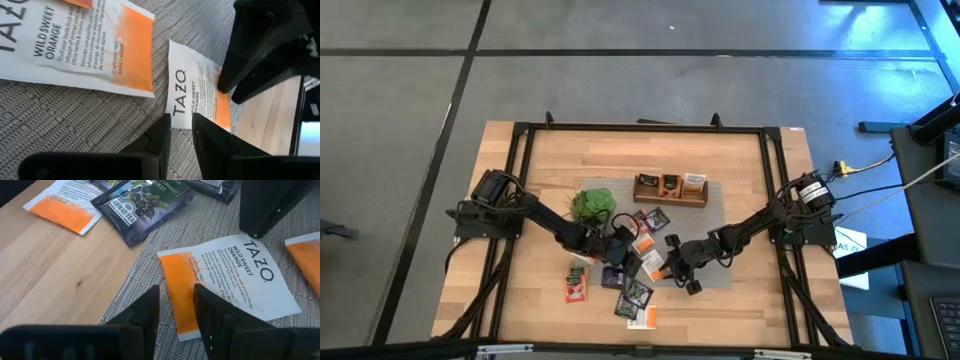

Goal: Pick & Place Tea
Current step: Put the white tea bag into the right section of the wooden organizer

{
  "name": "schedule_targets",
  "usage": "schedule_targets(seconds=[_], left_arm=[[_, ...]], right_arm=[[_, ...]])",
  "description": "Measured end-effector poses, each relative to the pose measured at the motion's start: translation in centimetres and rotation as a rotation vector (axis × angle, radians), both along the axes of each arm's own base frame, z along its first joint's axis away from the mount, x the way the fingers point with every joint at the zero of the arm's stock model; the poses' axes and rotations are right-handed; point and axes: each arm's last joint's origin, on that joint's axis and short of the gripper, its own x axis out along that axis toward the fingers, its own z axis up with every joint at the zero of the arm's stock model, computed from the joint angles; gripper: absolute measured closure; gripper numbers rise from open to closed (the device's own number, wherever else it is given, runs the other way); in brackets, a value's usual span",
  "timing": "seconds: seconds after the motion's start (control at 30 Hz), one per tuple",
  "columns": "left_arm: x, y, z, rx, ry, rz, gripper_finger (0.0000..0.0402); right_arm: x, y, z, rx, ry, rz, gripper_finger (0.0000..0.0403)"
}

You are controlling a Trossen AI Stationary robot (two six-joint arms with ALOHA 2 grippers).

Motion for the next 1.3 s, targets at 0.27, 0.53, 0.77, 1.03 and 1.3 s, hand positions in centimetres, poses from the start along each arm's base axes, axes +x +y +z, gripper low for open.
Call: schedule_targets(seconds=[0.27,0.53,0.77,1.03,1.3], left_arm=[[0.3,0.6,0.0,0.012,-0.012,-0.001,0.0326],[0.5,1.3,0.1,-0.048,0.000,-0.008,0.0292],[0.5,1.4,0.1,-0.063,0.001,-0.003,0.0239],[0.6,1.1,0.3,-0.089,-0.025,0.007,0.0218],[0.6,1.0,0.3,-0.147,-0.015,0.014,0.0217]], right_arm=[[0.0,0.0,0.0,-0.035,-0.015,0.039,0.0281],[-0.2,0.2,-0.1,-0.088,-0.031,0.091,0.0281],[-0.2,0.1,-0.1,-0.095,-0.028,0.085,0.0281],[-0.2,0.1,-0.1,-0.095,-0.028,0.083,0.0281],[-0.2,0.1,-0.1,-0.094,-0.028,0.081,0.0281]])
